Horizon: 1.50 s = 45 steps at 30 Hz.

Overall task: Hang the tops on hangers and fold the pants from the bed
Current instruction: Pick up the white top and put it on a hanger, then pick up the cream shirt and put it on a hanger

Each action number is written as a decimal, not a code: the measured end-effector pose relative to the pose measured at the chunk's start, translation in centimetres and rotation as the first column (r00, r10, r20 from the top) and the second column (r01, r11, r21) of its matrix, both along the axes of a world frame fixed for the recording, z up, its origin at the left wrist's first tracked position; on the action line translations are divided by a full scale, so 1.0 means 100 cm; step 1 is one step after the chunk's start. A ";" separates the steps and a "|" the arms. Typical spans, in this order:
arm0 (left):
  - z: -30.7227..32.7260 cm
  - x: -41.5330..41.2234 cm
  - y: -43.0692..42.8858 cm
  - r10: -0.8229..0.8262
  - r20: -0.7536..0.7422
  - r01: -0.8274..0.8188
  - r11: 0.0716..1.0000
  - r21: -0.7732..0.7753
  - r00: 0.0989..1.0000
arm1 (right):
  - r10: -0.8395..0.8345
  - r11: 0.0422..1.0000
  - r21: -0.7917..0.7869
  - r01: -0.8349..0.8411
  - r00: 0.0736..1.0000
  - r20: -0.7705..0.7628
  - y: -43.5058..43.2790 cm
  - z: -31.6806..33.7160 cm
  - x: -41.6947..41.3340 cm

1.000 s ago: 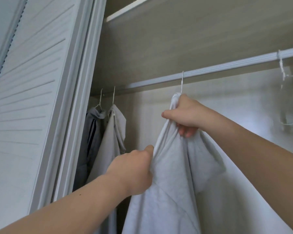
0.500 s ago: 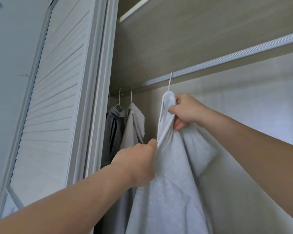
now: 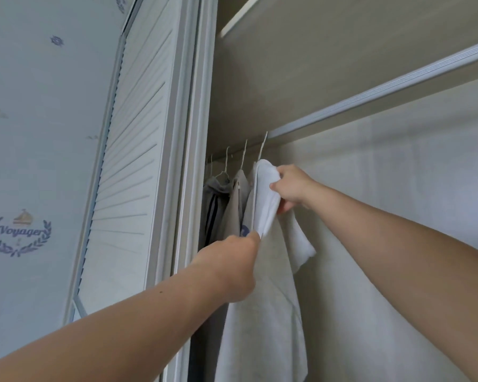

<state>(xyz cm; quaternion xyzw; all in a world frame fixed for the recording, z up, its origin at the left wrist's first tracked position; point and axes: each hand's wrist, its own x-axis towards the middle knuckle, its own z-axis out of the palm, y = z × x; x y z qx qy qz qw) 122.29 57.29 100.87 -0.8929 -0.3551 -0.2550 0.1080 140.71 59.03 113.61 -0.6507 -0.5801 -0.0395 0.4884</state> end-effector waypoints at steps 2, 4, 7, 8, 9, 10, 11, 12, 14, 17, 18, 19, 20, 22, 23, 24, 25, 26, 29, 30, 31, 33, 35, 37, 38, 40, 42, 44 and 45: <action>-0.001 0.001 0.005 0.021 0.005 -0.021 0.999 -0.028 1.000 | -0.008 1.000 -0.011 0.008 1.000 -0.004 0.013 0.000 -0.001; -0.001 0.002 0.011 0.044 0.013 -0.043 0.998 -0.037 0.999 | -0.010 1.000 -0.025 0.010 1.000 -0.004 0.025 0.000 -0.001; 0.000 0.002 0.016 0.061 0.027 -0.060 0.997 -0.042 0.998 | -0.003 1.000 -0.025 0.003 1.000 0.001 0.040 0.000 0.003; 0.002 0.003 0.017 0.070 0.028 -0.069 0.997 -0.040 0.997 | 0.000 1.000 -0.019 0.000 1.000 0.003 0.043 -0.001 0.007; 0.002 0.004 0.017 0.079 0.027 -0.078 0.996 -0.033 0.997 | 0.005 1.000 -0.010 -0.005 1.000 0.008 0.046 -0.003 0.010; 0.003 0.004 0.017 0.086 0.024 -0.085 0.996 -0.024 0.996 | 0.012 1.000 0.005 -0.012 1.000 0.014 0.047 -0.006 0.014; 0.003 0.004 0.017 0.091 0.020 -0.091 0.996 -0.015 0.996 | 0.023 0.999 0.023 -0.024 1.000 0.021 0.048 -0.010 0.018; 0.002 0.004 0.016 0.093 0.017 -0.093 0.996 -0.002 0.996 | 0.042 0.998 0.043 -0.043 0.999 0.030 0.047 -0.015 0.021; -0.002 0.001 0.015 0.078 0.029 -0.080 0.996 0.049 0.996 | 0.087 0.992 0.087 -0.092 0.994 0.066 0.041 -0.028 0.024; -0.012 -0.012 0.010 -0.001 0.068 -0.013 0.978 0.207 0.998 | 0.143 0.980 0.110 -0.163 0.974 0.173 0.026 -0.057 0.020; -0.016 -0.019 0.008 -0.027 0.068 0.007 0.961 0.278 0.997 | 0.163 0.978 0.101 -0.185 0.968 0.191 0.019 -0.070 0.016; -0.021 -0.028 0.005 -0.043 0.060 0.019 0.937 0.347 0.997 | 0.179 0.975 0.094 -0.202 0.962 0.206 0.012 -0.084 0.010; -0.027 -0.037 0.002 -0.051 0.052 0.025 0.912 0.410 0.997 | 0.193 0.972 0.091 -0.218 0.956 0.223 0.003 -0.098 0.003; -0.041 -0.058 -0.007 -0.052 0.058 0.017 0.866 0.499 0.997 | 0.221 0.962 0.094 -0.255 0.936 0.272 -0.016 -0.125 -0.016; -0.049 -0.070 -0.012 -0.041 0.074 -0.003 0.858 0.514 0.996 | 0.224 0.960 0.092 -0.264 0.924 0.311 -0.025 -0.138 -0.026; -0.058 -0.082 -0.017 -0.019 0.092 -0.031 0.857 0.515 0.996 | 0.220 0.961 0.081 -0.264 0.909 0.354 -0.035 -0.151 -0.036; -0.068 -0.094 -0.021 0.006 0.107 -0.060 0.860 0.508 0.994 | 0.217 0.963 0.061 -0.262 0.892 0.396 -0.044 -0.164 -0.047; -0.077 -0.108 -0.026 0.029 0.118 -0.084 0.866 0.494 0.993 | 0.224 0.964 0.038 -0.265 0.876 0.428 -0.053 -0.176 -0.059; -0.109 -0.152 -0.042 0.078 0.145 -0.134 0.891 0.433 0.986 | 0.265 0.956 -0.020 -0.294 0.827 0.496 -0.075 -0.210 -0.099; -0.120 -0.168 -0.049 0.099 0.154 -0.154 0.901 0.406 0.983 | 0.272 0.954 -0.034 -0.299 0.809 0.522 -0.082 -0.221 -0.114; -0.131 -0.185 -0.057 0.128 0.159 -0.180 0.909 0.376 0.979 | 0.282 0.951 -0.050 -0.304 0.791 0.544 -0.089 -0.231 -0.130; -0.156 -0.222 -0.074 0.209 0.158 -0.250 0.915 0.315 0.965 | 0.320 0.941 -0.098 -0.323 0.757 0.570 -0.101 -0.253 -0.164; -0.178 -0.260 -0.096 0.298 0.158 -0.330 0.911 0.246 0.941 | 0.365 0.926 -0.147 -0.349 0.718 0.593 -0.114 -0.274 -0.201; -0.200 -0.300 -0.122 0.401 0.152 -0.423 0.890 0.171 0.904 | 0.424 0.901 -0.206 -0.381 0.676 0.603 -0.129 -0.295 -0.243; -0.210 -0.321 -0.137 0.455 0.144 -0.473 0.871 0.133 0.879 | 0.461 0.884 -0.242 -0.400 0.658 0.595 -0.138 -0.305 -0.265; -0.231 -0.362 -0.169 0.560 0.133 -0.571 0.819 0.063 0.818 | 0.547 0.835 -0.309 -0.456 0.622 0.560 -0.158 -0.326 -0.309; -0.252 -0.403 -0.205 0.641 0.129 -0.646 0.763 -0.007 0.756 | 0.637 0.769 -0.368 -0.523 0.575 0.513 -0.181 -0.347 -0.354; -0.273 -0.442 -0.244 0.719 0.115 -0.716 0.694 -0.073 0.685 | 0.710 0.702 -0.419 -0.576 0.515 0.481 -0.206 -0.369 -0.400; -0.285 -0.461 -0.264 0.755 0.100 -0.748 0.655 -0.103 0.648 | 0.739 0.671 -0.445 -0.593 0.482 0.471 -0.219 -0.380 -0.423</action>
